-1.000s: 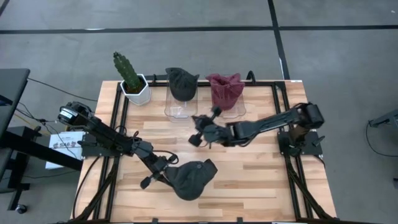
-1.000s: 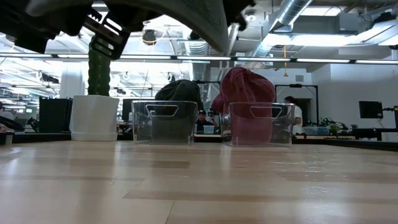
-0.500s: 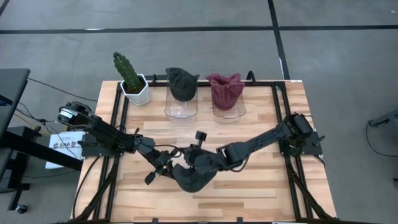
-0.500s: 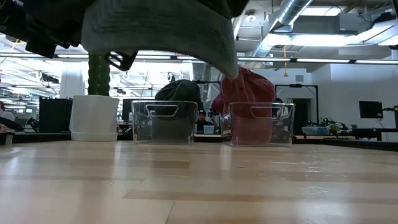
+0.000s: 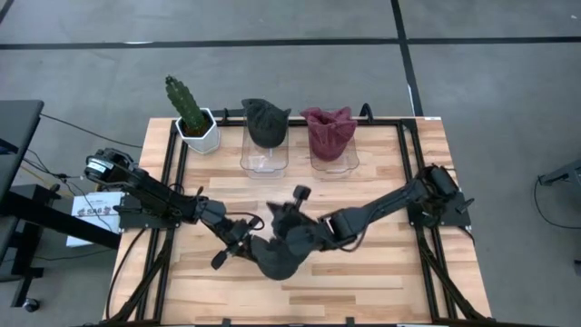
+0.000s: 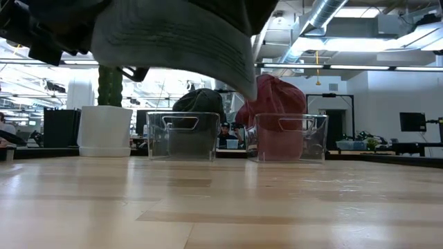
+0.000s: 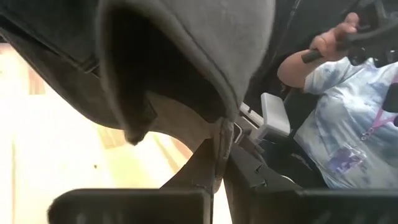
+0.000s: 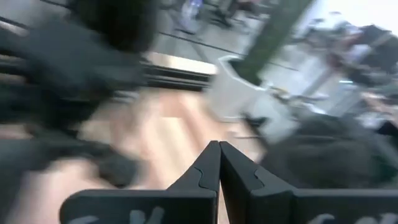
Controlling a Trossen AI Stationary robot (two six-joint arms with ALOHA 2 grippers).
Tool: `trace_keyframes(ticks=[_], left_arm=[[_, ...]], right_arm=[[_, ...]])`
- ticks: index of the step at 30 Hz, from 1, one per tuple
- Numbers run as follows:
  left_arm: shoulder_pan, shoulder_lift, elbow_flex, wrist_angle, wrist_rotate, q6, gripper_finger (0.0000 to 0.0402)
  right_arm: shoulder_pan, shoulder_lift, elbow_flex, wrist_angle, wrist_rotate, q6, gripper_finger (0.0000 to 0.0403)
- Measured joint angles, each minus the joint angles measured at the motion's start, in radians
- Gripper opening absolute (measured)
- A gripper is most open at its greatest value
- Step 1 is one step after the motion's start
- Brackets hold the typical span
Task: Pick & Place hat
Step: Put the black cap into the left transparent bin
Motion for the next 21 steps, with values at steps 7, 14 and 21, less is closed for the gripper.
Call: trace_keyframes(ticks=[7, 14, 21], left_arm=[[-0.038, 0.000, 0.000, 0.005, 0.003, 0.001, 0.0014], [-0.067, 0.000, 0.000, 0.003, 0.003, 0.001, 0.0014], [-0.107, 0.000, 0.000, -0.013, 0.004, 0.003, 0.0014]], right_arm=[[-0.057, 0.000, 0.000, -0.004, 0.170, -0.103, 0.0000], [-0.049, 0.000, 0.000, -0.018, 0.352, -0.236, 0.0000], [0.030, 0.000, 0.000, -0.053, 0.349, -0.326, 0.0000]])
